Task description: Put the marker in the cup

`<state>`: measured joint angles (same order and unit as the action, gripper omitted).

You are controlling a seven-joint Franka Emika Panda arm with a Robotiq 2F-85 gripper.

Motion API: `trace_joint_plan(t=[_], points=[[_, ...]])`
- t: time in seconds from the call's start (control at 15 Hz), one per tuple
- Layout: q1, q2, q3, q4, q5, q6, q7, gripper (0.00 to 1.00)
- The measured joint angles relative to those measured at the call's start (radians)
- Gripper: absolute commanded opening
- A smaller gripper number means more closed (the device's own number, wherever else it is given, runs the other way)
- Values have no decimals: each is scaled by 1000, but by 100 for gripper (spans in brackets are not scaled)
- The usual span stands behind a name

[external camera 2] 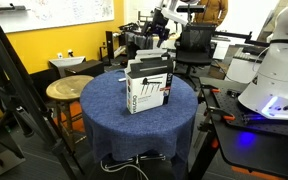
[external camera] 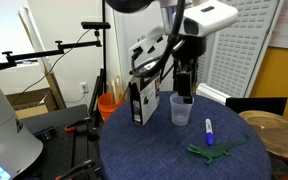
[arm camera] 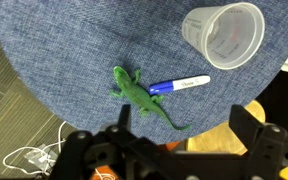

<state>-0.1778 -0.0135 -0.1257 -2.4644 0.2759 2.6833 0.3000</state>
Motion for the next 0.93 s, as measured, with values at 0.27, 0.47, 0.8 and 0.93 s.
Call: trace_joint_plan(t=[0.27, 0.47, 0.8, 0.93], points=[[20, 137, 11, 119, 178, 0, -35, 100], [14, 223, 11, 203, 238, 0, -38, 100], [-17, 353, 31, 313, 352, 0, -39, 100], [-33, 393, 56, 347, 436, 0, -41, 100]])
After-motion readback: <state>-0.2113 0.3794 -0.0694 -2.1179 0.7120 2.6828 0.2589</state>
